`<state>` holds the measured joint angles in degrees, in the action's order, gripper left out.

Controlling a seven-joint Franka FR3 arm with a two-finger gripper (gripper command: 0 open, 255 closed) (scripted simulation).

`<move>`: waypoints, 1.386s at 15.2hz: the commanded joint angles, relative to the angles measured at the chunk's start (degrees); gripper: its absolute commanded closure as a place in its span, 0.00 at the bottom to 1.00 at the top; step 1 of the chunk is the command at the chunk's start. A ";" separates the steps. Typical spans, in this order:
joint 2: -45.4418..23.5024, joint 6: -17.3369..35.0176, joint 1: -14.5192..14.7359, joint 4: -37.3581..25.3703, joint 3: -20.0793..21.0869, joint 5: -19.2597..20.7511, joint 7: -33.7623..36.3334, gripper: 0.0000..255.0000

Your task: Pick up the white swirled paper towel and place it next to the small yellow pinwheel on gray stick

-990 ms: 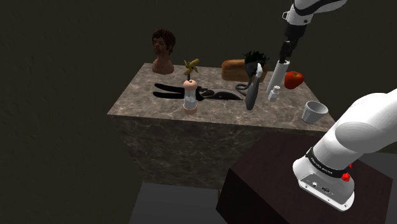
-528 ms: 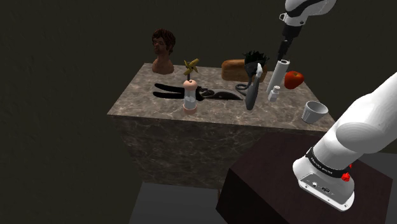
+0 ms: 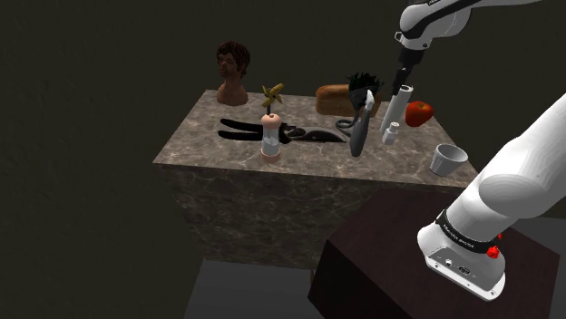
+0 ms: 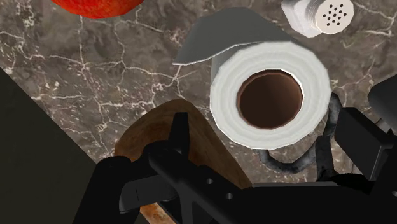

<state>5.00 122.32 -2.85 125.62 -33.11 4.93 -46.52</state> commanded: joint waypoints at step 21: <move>0.58 -1.76 0.06 -1.28 0.17 0.26 0.25 1.00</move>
<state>5.07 121.39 -2.78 124.73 -33.02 4.91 -46.43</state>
